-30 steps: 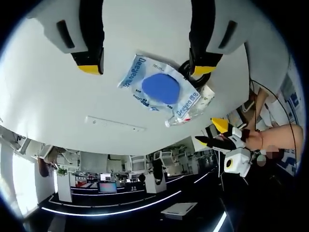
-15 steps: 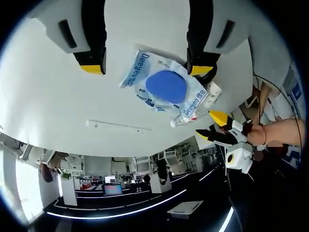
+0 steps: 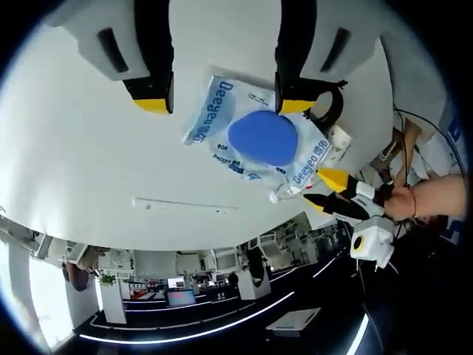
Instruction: Arrange the tabletop items into an orderly group along one side of the table until the central work area is clear of visible clutter.
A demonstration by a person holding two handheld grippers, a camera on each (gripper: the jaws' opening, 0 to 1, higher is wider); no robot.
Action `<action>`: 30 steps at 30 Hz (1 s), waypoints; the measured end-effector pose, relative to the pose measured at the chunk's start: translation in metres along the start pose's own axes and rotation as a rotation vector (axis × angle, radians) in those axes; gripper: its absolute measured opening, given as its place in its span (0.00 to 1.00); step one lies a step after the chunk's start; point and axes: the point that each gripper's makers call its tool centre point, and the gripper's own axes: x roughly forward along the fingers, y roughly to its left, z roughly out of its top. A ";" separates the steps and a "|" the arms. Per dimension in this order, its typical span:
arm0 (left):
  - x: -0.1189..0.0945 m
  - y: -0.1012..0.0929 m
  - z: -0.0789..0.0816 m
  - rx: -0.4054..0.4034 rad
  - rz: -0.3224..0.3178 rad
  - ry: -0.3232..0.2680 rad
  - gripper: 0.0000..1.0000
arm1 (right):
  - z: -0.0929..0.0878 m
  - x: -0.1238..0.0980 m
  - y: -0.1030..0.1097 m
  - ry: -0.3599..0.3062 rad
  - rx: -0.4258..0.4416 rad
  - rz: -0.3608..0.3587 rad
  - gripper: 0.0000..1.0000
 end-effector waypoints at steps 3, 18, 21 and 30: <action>0.005 0.000 -0.004 -0.007 -0.002 0.012 0.53 | -0.004 0.006 -0.001 0.008 0.007 -0.001 0.50; 0.020 0.002 -0.016 -0.003 0.004 0.050 0.41 | -0.021 0.024 -0.007 0.036 0.070 0.001 0.38; 0.021 0.001 -0.016 -0.005 0.003 0.053 0.37 | -0.024 0.026 -0.007 0.046 0.070 -0.001 0.34; 0.021 -0.001 -0.020 -0.013 0.004 0.062 0.14 | -0.029 0.028 -0.009 0.054 0.112 0.004 0.11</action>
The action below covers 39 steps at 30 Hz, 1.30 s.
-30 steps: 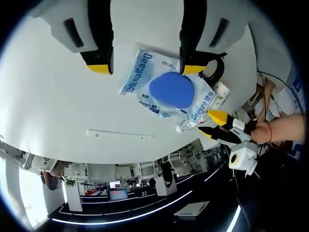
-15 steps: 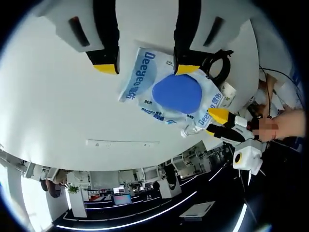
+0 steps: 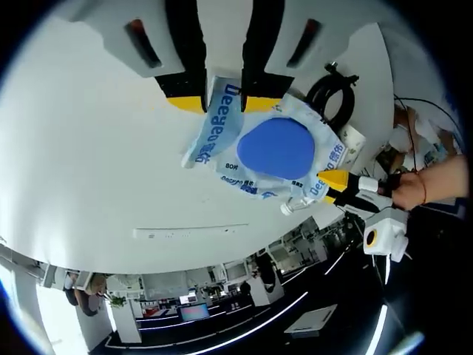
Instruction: Arrange the tabletop items into an orderly group along one side of the table until the central work area is clear of visible clutter.
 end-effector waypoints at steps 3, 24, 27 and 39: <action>0.000 -0.002 -0.001 -0.002 0.000 0.002 0.08 | -0.002 0.000 -0.004 0.004 0.007 -0.012 0.02; 0.001 -0.006 0.000 -0.062 -0.007 -0.015 0.00 | 0.002 -0.005 -0.003 -0.012 0.137 0.016 0.00; 0.001 -0.006 0.001 -0.055 -0.007 -0.017 0.00 | 0.003 -0.008 -0.001 -0.014 0.140 0.021 0.00; -0.010 -0.014 0.014 -0.075 -0.013 -0.053 0.00 | 0.020 -0.029 0.006 -0.046 0.117 0.032 0.00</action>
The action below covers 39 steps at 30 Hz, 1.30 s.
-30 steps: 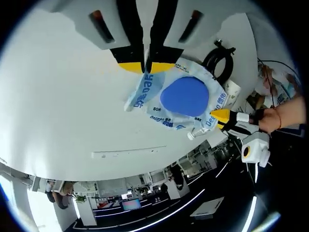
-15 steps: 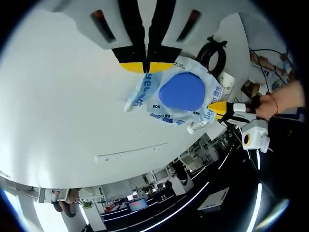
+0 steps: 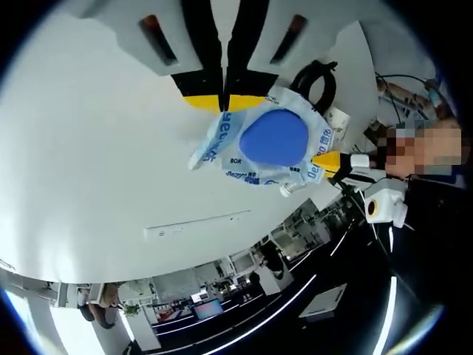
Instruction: Arrange the tabletop items into an orderly group along one side of the table until the central work area is clear of visible clutter.
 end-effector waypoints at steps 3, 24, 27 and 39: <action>-0.001 -0.003 0.005 -0.004 -0.002 -0.012 0.00 | 0.007 -0.007 0.001 -0.012 -0.007 0.001 0.00; -0.007 -0.049 0.070 0.023 -0.058 -0.083 0.00 | 0.053 -0.064 -0.021 -0.081 -0.056 -0.035 0.00; -0.005 -0.058 0.083 0.023 -0.069 -0.096 0.00 | 0.062 -0.073 -0.027 -0.092 -0.065 -0.048 0.00; 0.017 -0.088 0.123 0.042 -0.103 -0.113 0.00 | 0.094 -0.107 -0.064 -0.128 -0.092 -0.101 0.00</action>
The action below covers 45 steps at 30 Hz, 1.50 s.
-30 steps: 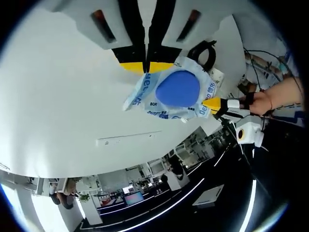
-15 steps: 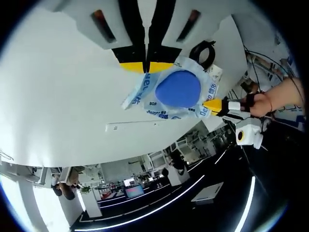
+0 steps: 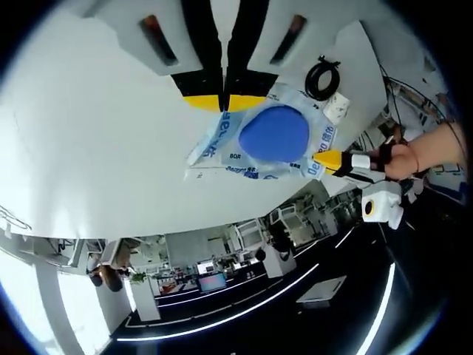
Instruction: Arrange the tabletop items into an orderly group along one side of the table until the central work area is clear of visible clutter.
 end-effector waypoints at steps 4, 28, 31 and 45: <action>0.010 -0.005 0.009 0.001 -0.005 -0.001 0.00 | 0.005 -0.004 -0.013 -0.002 -0.005 -0.014 0.00; 0.074 0.018 -0.012 -0.091 0.033 0.092 0.00 | -0.010 0.038 -0.057 0.056 0.014 -0.029 0.00; 0.080 0.023 -0.017 -0.102 0.042 0.106 0.00 | -0.011 0.045 -0.061 0.063 0.016 -0.027 0.00; 0.107 0.035 -0.038 -0.131 0.065 0.172 0.00 | -0.032 0.065 -0.076 0.104 0.037 -0.020 0.00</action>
